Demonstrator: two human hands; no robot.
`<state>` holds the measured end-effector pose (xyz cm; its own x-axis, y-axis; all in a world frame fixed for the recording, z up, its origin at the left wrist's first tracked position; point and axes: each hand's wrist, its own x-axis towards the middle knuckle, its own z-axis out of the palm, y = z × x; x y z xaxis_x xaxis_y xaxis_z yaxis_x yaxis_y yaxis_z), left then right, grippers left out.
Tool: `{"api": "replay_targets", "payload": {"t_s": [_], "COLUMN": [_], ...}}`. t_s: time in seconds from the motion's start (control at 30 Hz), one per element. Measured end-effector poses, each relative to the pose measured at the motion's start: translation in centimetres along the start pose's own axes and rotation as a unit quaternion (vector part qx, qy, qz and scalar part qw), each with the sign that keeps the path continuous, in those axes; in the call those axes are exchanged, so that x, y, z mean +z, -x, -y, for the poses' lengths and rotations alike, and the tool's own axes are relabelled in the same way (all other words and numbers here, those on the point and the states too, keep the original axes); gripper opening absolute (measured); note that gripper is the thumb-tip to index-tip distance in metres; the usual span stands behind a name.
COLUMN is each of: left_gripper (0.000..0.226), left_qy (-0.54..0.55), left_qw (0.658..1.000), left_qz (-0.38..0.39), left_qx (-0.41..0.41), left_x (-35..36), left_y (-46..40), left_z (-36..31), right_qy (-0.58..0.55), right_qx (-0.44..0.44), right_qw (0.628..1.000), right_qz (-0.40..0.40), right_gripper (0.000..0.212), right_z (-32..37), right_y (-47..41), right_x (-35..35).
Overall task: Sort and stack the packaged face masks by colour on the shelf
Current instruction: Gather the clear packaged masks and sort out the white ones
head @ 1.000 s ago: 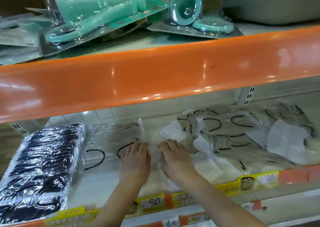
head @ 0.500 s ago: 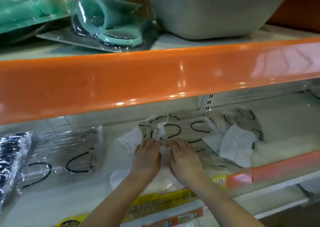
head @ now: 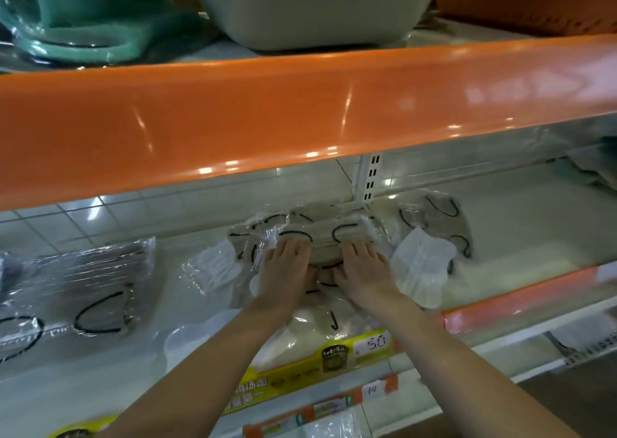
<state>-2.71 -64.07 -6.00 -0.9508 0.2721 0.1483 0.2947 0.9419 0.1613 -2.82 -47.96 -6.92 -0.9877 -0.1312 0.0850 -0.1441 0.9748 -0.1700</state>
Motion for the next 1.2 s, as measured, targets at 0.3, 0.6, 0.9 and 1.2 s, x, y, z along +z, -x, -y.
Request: {"api": "replay_targets", "payload": {"t_s": [0.3, 0.6, 0.9, 1.2], "left_gripper": [0.034, 0.029, 0.020, 0.031], "left_qy": [0.009, -0.004, -0.023, -0.046], "left_qw": [0.999, 0.998, 0.997, 0.989], "left_qz": [-0.020, -0.050, -0.075, -0.130], "left_qx": [-0.036, -0.033, -0.001, 0.056], "left_x": [0.5, 0.0, -0.4, -1.2], "left_y": [0.4, 1.6, 2.1, 2.9], "left_z": [0.2, 1.0, 0.9, 2.5], "right_qy": [0.020, -0.006, -0.040, -0.037], "right_qx": [-0.011, -0.045, -0.080, -0.166], "right_qw": [0.998, 0.978, 0.965, 0.941], "right_qz": [-0.056, -0.204, -0.245, -0.291], "right_gripper": [0.035, 0.019, 0.009, 0.015], "right_z": [-0.1, 0.0, 0.0, 0.2], "right_y": [0.4, 1.0, 1.0, 1.3], "right_x": [1.4, 2.7, 2.9, 2.3]}}
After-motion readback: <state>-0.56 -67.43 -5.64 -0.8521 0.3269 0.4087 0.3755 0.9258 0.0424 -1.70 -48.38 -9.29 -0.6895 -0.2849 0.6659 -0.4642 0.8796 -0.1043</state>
